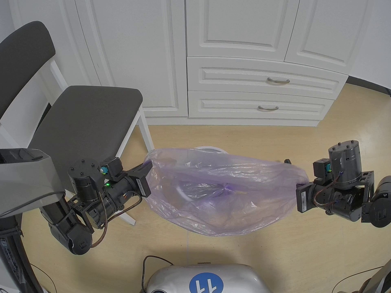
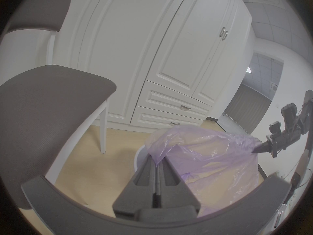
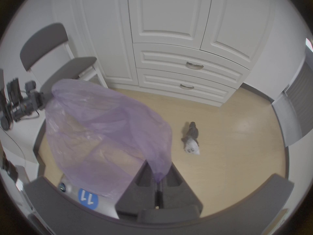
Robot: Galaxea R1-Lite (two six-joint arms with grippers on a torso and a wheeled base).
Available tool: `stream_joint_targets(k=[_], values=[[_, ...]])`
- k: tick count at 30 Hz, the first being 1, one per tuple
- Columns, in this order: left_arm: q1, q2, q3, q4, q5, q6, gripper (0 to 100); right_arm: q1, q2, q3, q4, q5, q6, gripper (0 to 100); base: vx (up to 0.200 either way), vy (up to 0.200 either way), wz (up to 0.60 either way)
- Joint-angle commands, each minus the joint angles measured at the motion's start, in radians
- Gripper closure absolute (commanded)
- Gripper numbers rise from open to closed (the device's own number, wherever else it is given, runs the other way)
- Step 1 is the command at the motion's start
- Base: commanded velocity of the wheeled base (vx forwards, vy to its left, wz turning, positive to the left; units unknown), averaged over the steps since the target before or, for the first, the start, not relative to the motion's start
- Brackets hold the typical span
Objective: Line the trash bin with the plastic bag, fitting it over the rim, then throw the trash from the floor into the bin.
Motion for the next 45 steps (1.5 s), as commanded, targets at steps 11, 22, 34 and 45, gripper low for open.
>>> stream_joint_targets(k=[11, 22, 34, 45], values=[[0.051, 0.002, 0.012, -0.003, -0.012, 0.006, 100, -0.034, 0.032, 0.149, -0.122, 0.006, -0.185, 100, 0.0, 0.0, 0.0], [0.064, -0.069, 0.037, -0.003, -0.244, 0.053, 100, -0.19, 0.023, 0.39, -0.69, 0.434, -0.416, 100, 0.0, 0.0, 0.0], [0.122, -0.057, -0.042, -0.003, -0.452, 0.093, 100, -0.353, 0.104, 0.445, -0.845, 0.65, -0.565, 100, 0.0, 0.0, 0.0], [0.156, -0.029, -0.078, -0.001, -0.445, 0.091, 100, -0.385, 0.155, 0.41, -0.848, 0.653, -0.587, 100, 0.0, 0.0, 0.0]])
